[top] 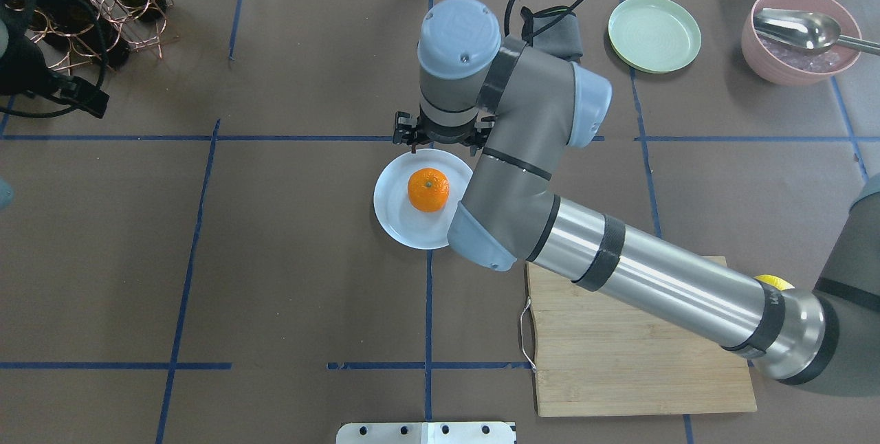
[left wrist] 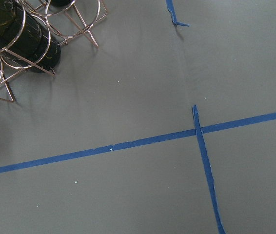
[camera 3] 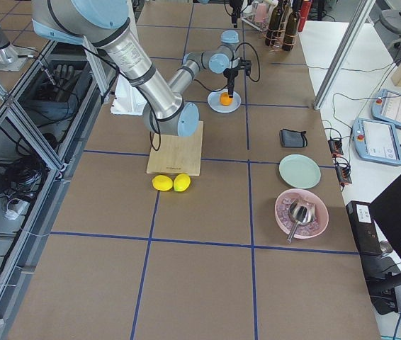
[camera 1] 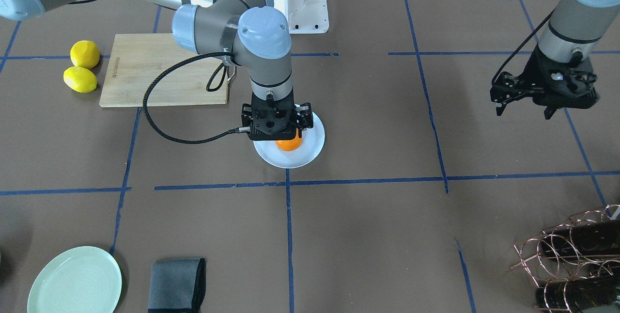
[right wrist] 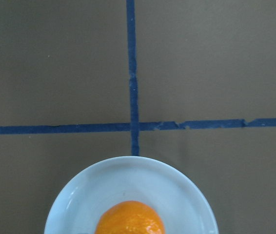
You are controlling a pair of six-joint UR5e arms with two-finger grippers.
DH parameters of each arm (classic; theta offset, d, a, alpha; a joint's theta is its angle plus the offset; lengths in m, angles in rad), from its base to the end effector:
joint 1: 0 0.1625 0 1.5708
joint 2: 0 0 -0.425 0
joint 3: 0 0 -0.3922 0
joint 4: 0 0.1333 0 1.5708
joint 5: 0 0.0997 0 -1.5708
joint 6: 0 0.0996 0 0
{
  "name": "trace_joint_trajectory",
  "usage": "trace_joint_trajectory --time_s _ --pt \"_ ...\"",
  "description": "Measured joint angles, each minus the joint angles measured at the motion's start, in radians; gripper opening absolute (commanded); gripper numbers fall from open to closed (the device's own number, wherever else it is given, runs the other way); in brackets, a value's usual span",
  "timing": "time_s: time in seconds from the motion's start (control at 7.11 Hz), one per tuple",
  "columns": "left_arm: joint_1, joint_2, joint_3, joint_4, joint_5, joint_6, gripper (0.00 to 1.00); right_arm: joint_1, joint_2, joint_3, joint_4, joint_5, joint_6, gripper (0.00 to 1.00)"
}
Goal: Pick orange to plate
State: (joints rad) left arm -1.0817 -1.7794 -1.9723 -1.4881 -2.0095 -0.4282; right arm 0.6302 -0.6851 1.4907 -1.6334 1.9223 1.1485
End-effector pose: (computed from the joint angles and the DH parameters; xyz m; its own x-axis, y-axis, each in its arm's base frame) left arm 0.1738 -0.5203 0.3813 0.8042 0.2419 -0.5429 -0.0792 0.9489 0.3054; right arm -0.5374 -0.5146 0.1500 0.6924 0.0287 0.7210 -0.0892 0.9950 0.0460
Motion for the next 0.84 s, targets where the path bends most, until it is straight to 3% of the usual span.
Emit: trace_joint_trajectory --time_s 0.42,0.84 --pt "-0.215 0.087 0.045 0.0 -0.141 0.328 1.0 0.16 -0.213 0.292 -0.162 0.121 -0.248 1.0" --pt "-0.413 0.161 0.194 -0.008 -0.277 0.577 1.0 0.386 -0.466 0.398 -0.173 0.251 -0.64 1.0"
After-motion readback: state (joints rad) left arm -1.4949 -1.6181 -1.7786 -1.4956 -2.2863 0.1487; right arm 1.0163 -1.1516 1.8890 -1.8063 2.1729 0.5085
